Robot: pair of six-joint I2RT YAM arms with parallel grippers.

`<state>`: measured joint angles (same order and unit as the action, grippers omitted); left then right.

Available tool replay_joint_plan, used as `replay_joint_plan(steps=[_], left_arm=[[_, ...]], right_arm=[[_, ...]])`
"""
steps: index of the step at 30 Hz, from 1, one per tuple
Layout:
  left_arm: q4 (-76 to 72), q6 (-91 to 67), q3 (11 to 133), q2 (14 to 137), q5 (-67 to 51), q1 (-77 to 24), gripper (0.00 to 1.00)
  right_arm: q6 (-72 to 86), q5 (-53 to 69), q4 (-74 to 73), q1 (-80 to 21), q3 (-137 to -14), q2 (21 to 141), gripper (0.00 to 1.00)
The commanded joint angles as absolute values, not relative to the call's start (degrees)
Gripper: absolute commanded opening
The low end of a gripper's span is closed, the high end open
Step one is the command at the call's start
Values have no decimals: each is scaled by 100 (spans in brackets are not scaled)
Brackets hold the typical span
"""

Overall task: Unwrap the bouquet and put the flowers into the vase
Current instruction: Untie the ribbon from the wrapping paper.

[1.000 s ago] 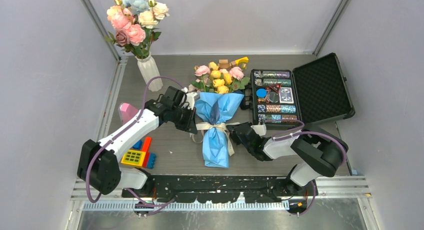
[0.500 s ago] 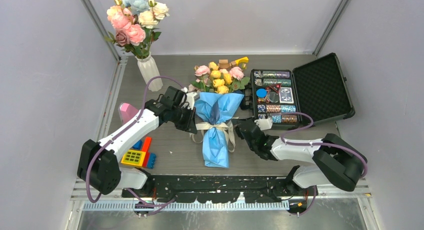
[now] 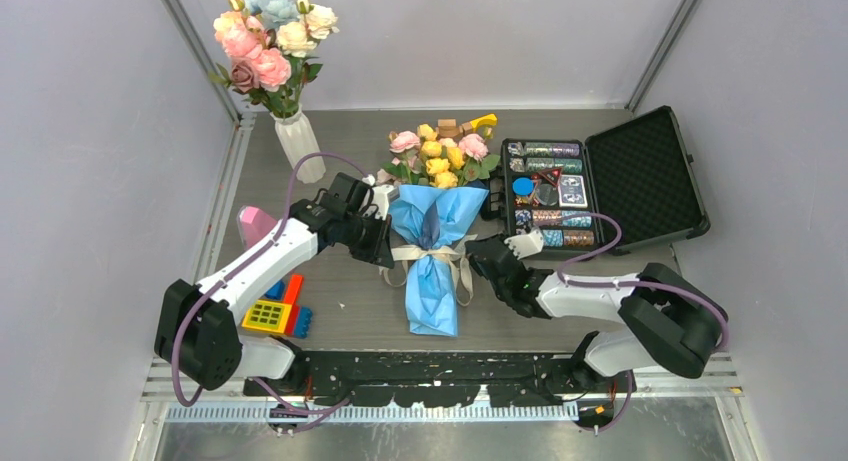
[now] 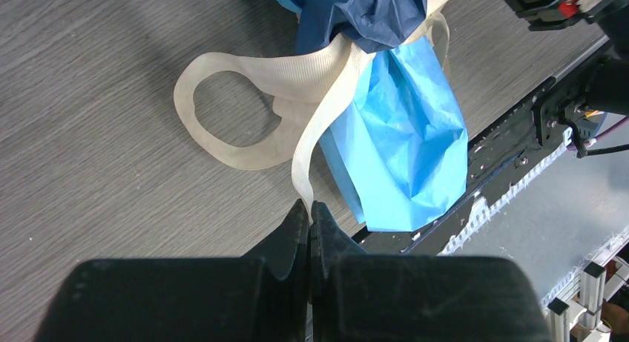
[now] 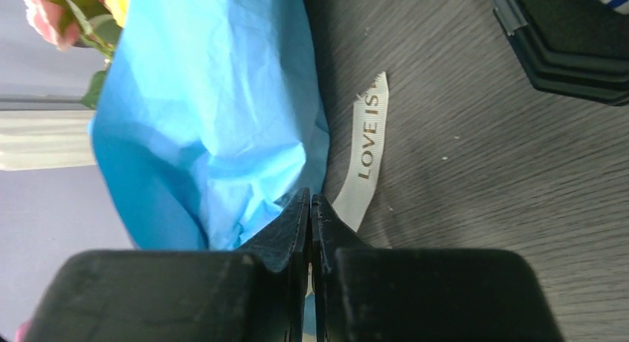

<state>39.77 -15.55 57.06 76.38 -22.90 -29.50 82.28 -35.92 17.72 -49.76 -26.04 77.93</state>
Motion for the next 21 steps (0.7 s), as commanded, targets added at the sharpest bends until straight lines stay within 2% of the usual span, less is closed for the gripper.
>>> replay_joint_plan(steps=[1, 5, 14, 21], left_arm=[[3990, -1433, 5719, 7517, -2266, -2923, 0], [3999, -1413, 5725, 7492, -2216, -2922, 0], [4008, -1384, 5728, 7365, -1945, -2919, 0], [4008, -1367, 5720, 7336, -1837, -2922, 0]], right_arm=[[7950, -3691, 2130, -5001, -2820, 8030, 10], [7762, -3635, 2122, -5001, -2872, 8049, 9], [7115, -4032, 1404, -4995, -2895, 7297, 12], [6510, -3247, 925, -5008, -3134, 6926, 2]])
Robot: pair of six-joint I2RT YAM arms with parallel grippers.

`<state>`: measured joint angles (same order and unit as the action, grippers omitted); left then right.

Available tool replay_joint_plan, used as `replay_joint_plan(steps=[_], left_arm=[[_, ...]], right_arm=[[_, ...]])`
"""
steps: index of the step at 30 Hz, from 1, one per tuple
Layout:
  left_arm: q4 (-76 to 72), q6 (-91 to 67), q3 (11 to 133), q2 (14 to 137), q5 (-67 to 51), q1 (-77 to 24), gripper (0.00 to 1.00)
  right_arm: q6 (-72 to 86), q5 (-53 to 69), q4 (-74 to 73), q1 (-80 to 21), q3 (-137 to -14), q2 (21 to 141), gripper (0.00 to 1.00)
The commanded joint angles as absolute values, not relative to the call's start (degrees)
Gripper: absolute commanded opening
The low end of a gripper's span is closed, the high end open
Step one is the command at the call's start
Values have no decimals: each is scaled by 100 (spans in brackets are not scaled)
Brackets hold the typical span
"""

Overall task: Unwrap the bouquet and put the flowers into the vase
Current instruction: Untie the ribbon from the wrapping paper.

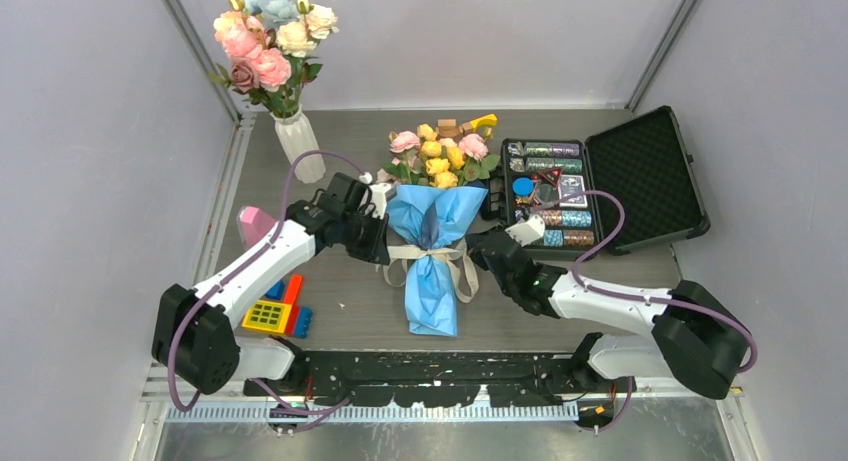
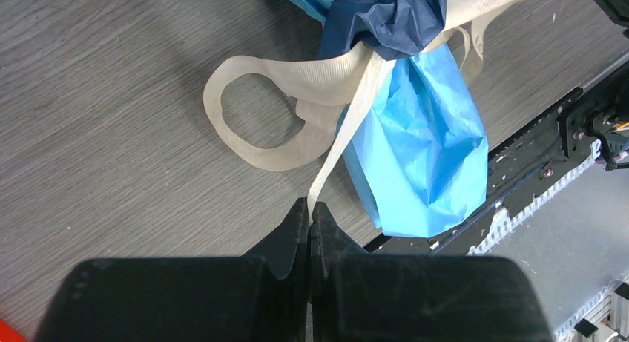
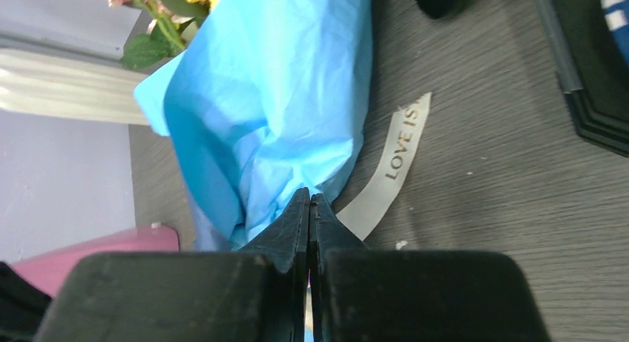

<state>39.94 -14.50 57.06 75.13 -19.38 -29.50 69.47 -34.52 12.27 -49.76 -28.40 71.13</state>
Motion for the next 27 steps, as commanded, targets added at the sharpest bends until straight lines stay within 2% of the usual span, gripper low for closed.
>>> replay_joint_plan(steps=[1, 8, 13, 15, 17, 18, 22, 27], left_arm=[[4008, -1363, 5719, 7339, -1840, -2923, 0], [3997, -1338, 5721, 7376, -1854, -2918, 0], [3995, -1312, 5704, 7393, -1856, -2919, 0], [3996, -1302, 5701, 7413, -1831, -2918, 0], [4007, -1293, 5704, 7425, -1807, -2918, 0], [4008, -1286, 5704, 7440, -1807, -2918, 0], [4008, -1268, 5712, 7493, -1803, -2918, 0], [4008, -1250, 5722, 7521, -1802, -2922, 0]], right_arm=[[6560, -2987, 911, -5017, -3121, 6930, 1], [6860, -1798, 1330, -5361, -2973, 7344, 1], [6766, -1605, 1339, -5649, -3065, 7347, 5], [6712, -1693, 1084, -5659, -3081, 7109, 12], [6654, -1908, 699, -5660, -3104, 6788, 23], [6616, -2081, 538, -5660, -3118, 6579, 32], [6479, -2651, -376, -5616, -3147, 5884, 53], [6495, -2638, -589, -5220, -2886, 5541, 64]])
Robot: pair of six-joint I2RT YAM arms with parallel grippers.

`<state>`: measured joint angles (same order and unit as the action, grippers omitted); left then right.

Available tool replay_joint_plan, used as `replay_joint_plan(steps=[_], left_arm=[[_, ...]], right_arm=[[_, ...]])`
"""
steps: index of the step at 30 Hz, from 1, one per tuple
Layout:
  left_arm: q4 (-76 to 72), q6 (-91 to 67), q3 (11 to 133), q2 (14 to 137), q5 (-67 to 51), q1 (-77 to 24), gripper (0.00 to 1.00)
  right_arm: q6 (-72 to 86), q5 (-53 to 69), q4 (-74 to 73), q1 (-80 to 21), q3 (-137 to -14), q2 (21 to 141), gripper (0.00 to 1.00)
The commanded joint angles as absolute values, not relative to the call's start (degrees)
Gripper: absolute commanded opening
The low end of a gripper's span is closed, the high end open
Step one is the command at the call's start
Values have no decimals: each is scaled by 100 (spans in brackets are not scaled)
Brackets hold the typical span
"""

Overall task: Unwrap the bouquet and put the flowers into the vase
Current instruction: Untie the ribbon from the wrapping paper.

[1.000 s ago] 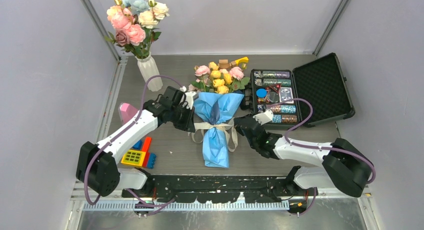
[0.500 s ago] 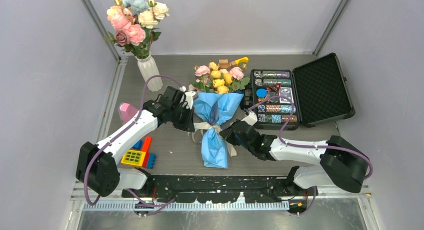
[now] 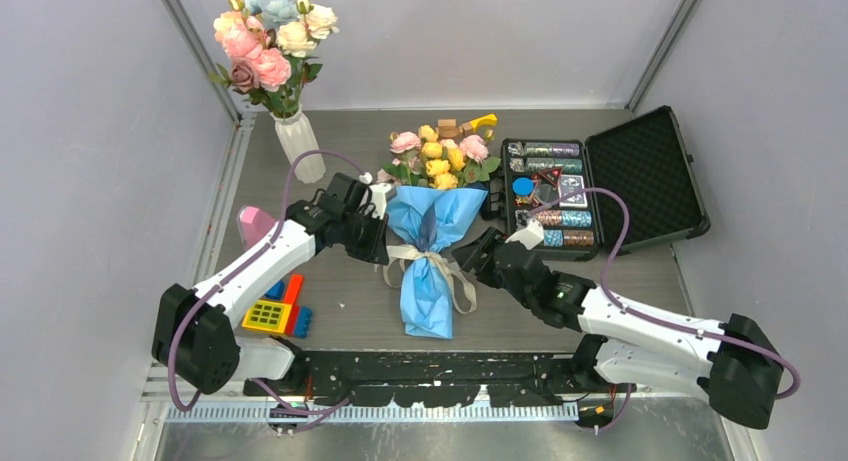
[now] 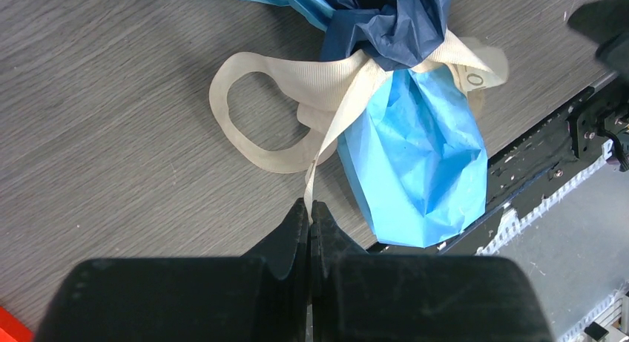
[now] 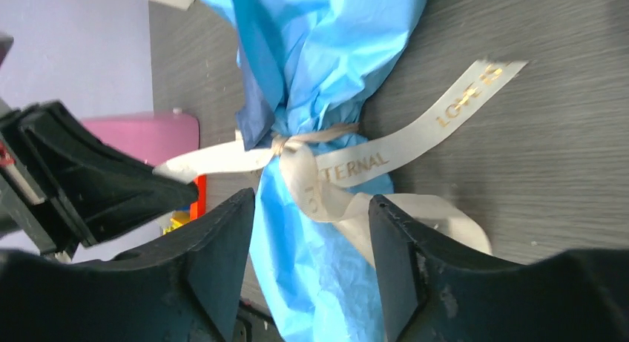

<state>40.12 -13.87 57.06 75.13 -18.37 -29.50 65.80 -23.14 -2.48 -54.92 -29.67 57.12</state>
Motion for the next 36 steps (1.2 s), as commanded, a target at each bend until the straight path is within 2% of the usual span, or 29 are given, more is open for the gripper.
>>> replay_joint_plan(steps=[1, 6, 12, 23, 36], left_arm=[[4008, -1248, 5721, 7517, -1794, -2923, 0], [3999, -1239, 5703, 7492, -1767, -2918, 0], [4012, -1230, 5704, 7496, -1775, -2918, 0], [4025, -1222, 5690, 7437, -1718, -2919, 0], [4034, -1222, 5697, 7400, -1714, -2919, 0]], right_arm=[[6574, -2580, -508, -5058, -2836, 5532, 64], [6966, -2378, 158, -4704, -2269, 5636, 68], [7330, -2282, 1232, -4466, -1916, 6387, 68], [8477, -2367, 2041, -4459, -2102, 7750, 62], [9443, -1491, 2999, -4732, -1950, 8646, 61]])
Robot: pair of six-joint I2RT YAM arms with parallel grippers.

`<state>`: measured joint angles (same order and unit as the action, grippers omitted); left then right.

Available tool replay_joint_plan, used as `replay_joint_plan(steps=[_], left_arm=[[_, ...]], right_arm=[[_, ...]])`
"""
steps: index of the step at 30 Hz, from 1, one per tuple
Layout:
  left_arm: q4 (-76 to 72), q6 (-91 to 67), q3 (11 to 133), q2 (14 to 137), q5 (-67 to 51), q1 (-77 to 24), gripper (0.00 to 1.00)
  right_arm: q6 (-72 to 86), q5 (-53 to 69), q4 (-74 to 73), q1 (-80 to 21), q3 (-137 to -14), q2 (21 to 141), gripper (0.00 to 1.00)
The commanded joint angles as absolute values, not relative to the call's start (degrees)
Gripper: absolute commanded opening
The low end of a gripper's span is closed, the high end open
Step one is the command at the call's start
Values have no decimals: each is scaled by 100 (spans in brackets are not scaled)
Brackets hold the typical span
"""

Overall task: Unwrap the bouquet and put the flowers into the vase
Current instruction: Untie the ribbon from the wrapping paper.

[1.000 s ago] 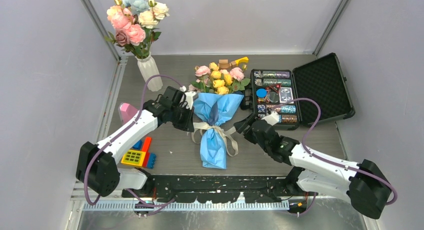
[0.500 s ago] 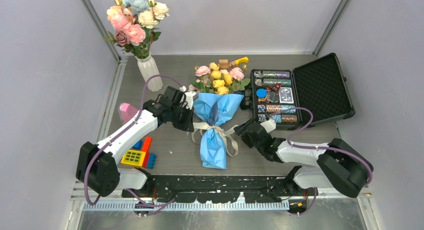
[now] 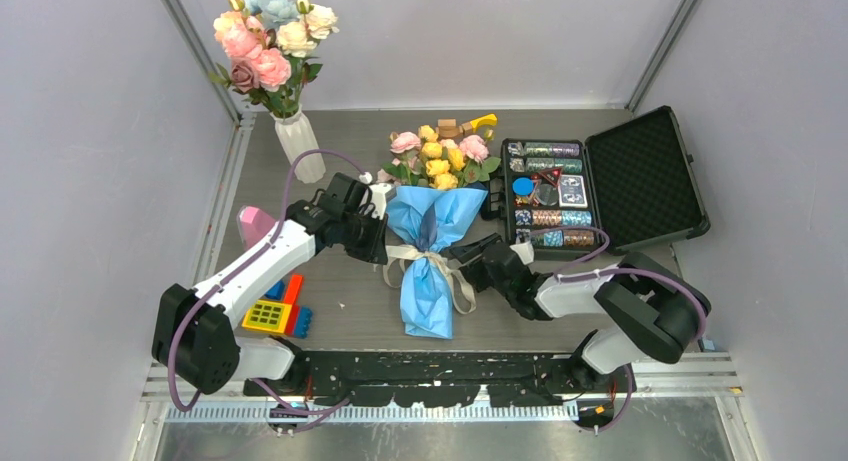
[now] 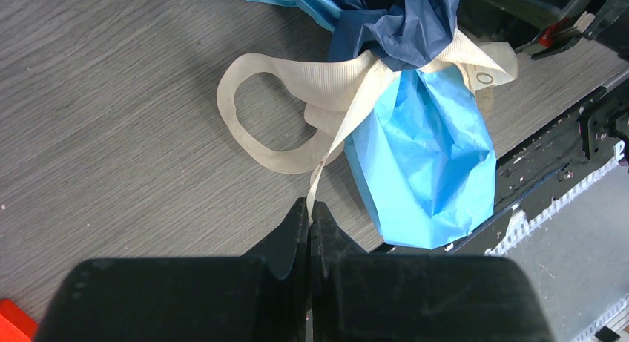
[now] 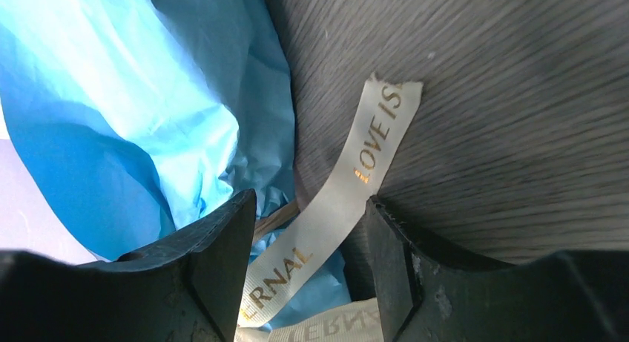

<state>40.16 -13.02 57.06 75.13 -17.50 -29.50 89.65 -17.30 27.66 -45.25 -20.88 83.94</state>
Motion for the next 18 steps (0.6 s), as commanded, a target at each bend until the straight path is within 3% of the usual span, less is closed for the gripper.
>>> replay_joint_plan(steps=[1, 18], left_arm=[[4034, -1222, 5702, 7399, -1714, -2918, 0], [4037, -1222, 5706, 7420, -1714, -2918, 0]], right_arm=[[9494, -1482, 3052, -4774, -1942, 8669, 61], [10253, -1993, 2656, -5238, -1725, 8210, 63]])
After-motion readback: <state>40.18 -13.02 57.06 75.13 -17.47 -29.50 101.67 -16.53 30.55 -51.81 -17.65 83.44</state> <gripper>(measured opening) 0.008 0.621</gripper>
